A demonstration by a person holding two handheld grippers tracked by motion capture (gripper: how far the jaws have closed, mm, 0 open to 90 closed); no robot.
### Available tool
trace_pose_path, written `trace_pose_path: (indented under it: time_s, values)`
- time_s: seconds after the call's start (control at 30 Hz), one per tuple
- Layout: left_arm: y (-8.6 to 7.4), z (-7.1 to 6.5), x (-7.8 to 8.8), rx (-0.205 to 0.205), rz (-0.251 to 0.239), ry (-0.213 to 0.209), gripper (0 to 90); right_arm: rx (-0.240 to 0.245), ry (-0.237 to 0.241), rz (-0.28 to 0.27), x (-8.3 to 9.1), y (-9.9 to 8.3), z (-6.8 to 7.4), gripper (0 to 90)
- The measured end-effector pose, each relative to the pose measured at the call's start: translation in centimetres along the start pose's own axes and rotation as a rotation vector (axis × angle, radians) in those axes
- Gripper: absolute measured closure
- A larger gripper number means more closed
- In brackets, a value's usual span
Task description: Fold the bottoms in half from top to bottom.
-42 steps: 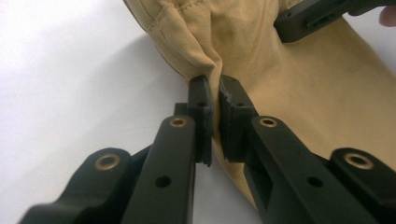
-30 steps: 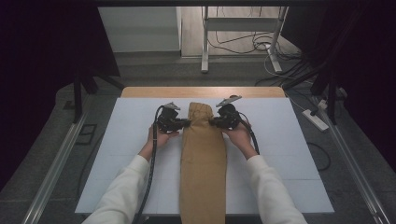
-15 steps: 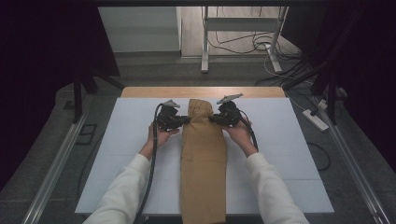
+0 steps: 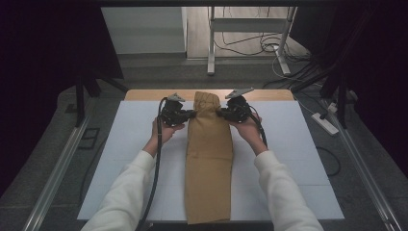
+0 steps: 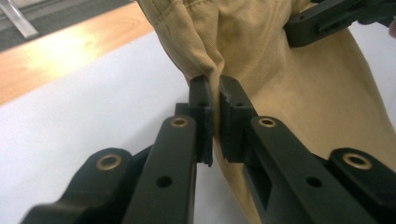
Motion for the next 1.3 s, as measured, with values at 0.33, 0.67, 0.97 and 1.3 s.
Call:
trace_pose_path:
  time_s: [0.33,0.67,0.97,1.3]
  values:
    - [3.0,0.3,1.5,-0.046,-0.02,0.037,84.2,0.028,-0.048,-0.059,1.4,2.9,-0.2,80.9]
    - [1.5,0.0,0.9,-0.033,-0.03,0.009,84.2,0.021,-0.028,-0.038,0.7,1.4,-0.3,80.7]
    - [0.6,-0.5,1.1,-0.03,-0.041,-0.007,84.1,0.031,-0.019,-0.037,0.7,0.7,0.1,80.8]
    - [-0.7,-1.4,1.5,-0.029,-0.041,-0.024,84.1,0.039,-0.003,-0.041,0.9,-0.4,1.2,80.8]
Point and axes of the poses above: each handheld gripper's, and its own axes: x roughly backward along the jaws, y roughly out of its top, z roughly to its left, the point moved 1 cm from there along -x, roughly forward along the jaws, and after that the axes turned 6 degrees about -x, right-handed, at the moved point
